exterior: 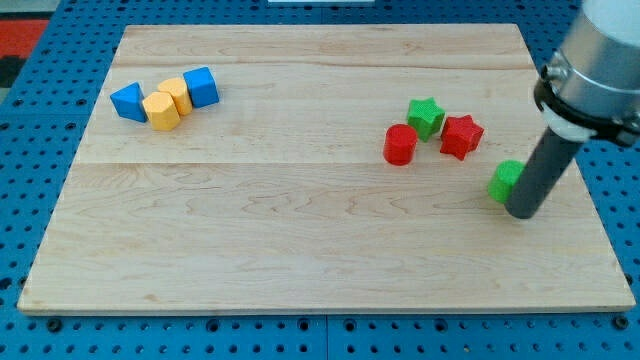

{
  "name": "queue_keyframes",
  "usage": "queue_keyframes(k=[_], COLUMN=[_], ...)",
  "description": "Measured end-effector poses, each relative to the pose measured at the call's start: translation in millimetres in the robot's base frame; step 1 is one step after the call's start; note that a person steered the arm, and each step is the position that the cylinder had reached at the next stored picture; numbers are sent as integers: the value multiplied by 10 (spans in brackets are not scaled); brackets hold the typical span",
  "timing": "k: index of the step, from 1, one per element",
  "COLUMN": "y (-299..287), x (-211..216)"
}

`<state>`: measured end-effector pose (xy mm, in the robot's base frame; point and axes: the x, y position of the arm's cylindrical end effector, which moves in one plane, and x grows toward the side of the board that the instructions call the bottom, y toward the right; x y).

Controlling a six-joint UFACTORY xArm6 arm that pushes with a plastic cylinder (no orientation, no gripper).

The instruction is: Point your arm diagonally below red circle

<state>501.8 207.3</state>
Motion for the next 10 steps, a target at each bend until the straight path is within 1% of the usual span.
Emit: queue_keyframes(k=[1,2,3,4,5,6,10], y=[14,-191,-648,-719,-1407,-2298,-2308], x=[-49,-290,-336,112,67,-242,-294])
